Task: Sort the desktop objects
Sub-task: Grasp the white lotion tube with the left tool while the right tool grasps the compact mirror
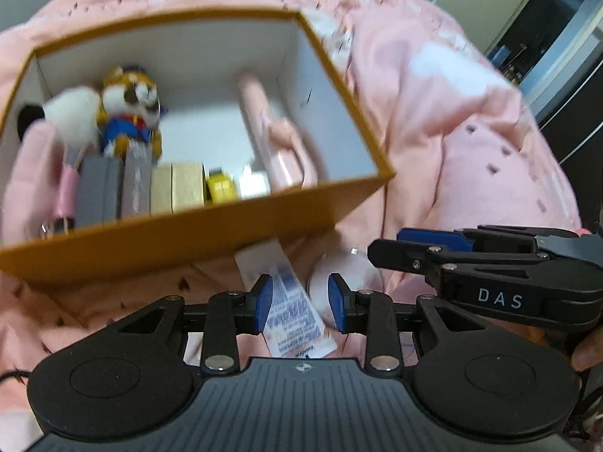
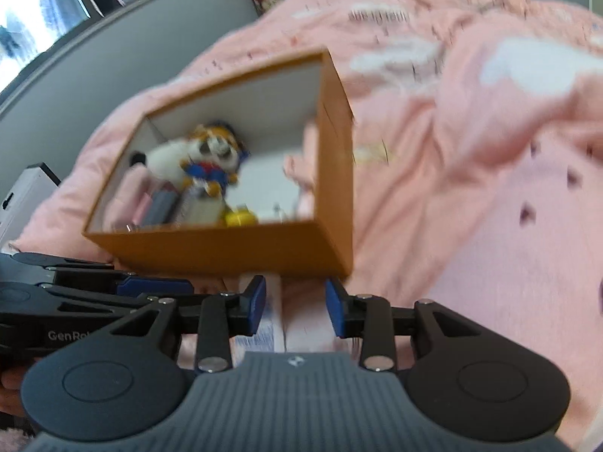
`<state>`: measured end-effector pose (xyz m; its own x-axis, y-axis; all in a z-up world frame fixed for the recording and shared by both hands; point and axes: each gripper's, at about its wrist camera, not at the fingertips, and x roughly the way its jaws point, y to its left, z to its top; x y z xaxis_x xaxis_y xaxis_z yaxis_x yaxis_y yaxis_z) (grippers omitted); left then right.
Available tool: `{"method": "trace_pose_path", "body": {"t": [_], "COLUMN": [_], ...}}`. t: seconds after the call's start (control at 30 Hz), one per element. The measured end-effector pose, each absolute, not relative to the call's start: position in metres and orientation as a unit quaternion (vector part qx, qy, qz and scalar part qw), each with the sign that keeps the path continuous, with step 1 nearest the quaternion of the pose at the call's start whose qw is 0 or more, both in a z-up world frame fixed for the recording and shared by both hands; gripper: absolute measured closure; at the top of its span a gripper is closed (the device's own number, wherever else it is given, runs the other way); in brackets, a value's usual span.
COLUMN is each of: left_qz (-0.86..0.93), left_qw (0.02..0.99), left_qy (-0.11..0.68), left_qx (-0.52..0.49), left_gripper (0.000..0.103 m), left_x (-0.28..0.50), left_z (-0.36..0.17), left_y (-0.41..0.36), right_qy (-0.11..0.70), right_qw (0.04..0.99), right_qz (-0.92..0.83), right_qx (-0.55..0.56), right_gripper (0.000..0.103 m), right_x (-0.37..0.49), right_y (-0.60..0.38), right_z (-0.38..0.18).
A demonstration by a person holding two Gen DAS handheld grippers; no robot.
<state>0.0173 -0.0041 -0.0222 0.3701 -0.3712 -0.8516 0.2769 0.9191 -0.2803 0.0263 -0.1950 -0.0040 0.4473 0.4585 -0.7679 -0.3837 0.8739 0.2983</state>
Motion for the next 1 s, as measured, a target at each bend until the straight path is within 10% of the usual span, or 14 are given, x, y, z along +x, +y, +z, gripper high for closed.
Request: {"method": "trace_pose_path", "body": {"t": [0.53,1.0], "left_qz": [-0.127,-0.122], "left_qw": [0.79,0.777], "left_qy": [0.589,0.596], "left_qx": [-0.113,-0.16], "left_gripper": [0.055,0.053], "left_x": [0.025,0.022], "left_z": [-0.076,-0.085], "left_y": [0.011,0.027], "right_qy": [0.518,0.537], "right_qw": [0.822,0.811], "right_qz": [0.238,0.234], "right_qx": [-0.008,-0.011], "right_gripper": [0.051,0.06], "right_x": [0.036,0.044], "right_y": [-0.192,-0.186], "right_z": [-0.052,-0.065]}}
